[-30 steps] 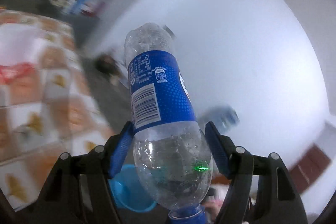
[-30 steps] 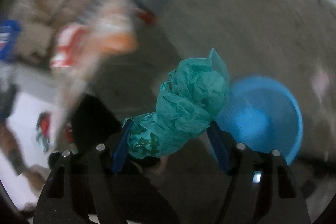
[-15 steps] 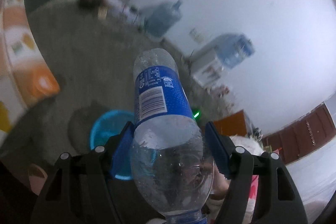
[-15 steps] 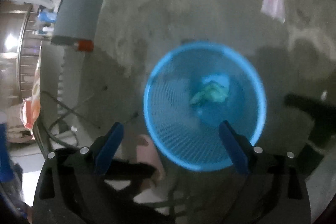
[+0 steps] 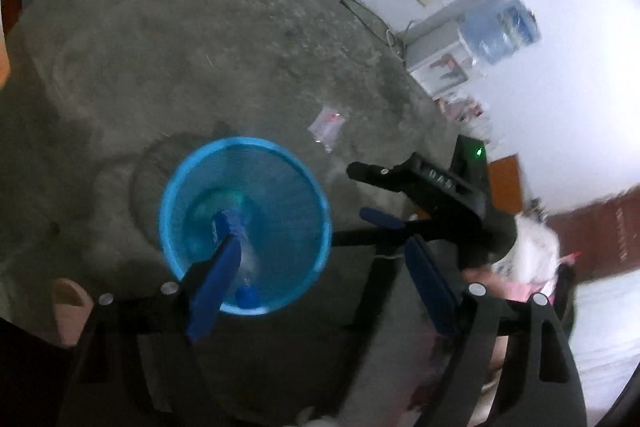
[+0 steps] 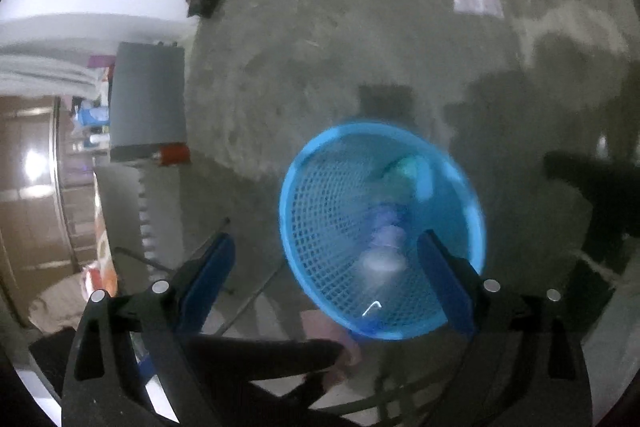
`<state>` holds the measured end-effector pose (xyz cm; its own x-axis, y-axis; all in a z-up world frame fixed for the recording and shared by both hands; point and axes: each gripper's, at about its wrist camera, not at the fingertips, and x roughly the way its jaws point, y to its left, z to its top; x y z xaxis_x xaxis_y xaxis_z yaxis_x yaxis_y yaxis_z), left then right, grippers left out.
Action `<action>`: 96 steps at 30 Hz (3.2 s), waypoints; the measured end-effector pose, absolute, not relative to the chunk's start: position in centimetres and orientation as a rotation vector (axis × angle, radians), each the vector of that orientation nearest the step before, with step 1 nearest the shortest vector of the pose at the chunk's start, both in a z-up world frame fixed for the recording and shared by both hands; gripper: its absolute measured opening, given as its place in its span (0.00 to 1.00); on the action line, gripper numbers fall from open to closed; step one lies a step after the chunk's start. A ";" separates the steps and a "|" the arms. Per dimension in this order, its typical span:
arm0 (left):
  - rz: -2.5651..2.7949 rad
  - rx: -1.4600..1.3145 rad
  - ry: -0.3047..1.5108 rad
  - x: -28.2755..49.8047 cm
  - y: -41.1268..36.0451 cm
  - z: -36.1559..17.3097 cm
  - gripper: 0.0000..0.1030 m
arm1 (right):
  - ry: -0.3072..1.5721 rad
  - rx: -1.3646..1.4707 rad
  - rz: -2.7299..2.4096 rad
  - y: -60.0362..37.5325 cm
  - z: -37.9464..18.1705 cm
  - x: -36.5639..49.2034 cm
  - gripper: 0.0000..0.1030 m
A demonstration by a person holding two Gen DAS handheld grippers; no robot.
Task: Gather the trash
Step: 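Carry bottle and teal bag over the blue basket and open both grippers, then raise both open grippers away from the blue basket toward the table, then grasp white tissue with left gripper while right gripper grasps the red plastic bag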
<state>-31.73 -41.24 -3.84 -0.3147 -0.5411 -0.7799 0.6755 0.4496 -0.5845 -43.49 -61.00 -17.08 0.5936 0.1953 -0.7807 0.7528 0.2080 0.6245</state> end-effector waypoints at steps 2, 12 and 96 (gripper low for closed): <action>-1.226 0.108 1.447 -31.6 -41.2 -3.7 0.80 | 0.904 1.311 -0.470 -61.0 -16.9 -43.4 0.86; -1.172 0.080 1.318 -29.7 -38.1 -0.1 0.83 | 0.951 1.283 -0.448 -61.3 -17.4 -42.8 0.86; -0.516 -0.587 0.399 -12.2 5.8 15.9 0.00 | 1.069 0.160 0.304 -20.0 5.3 3.5 0.63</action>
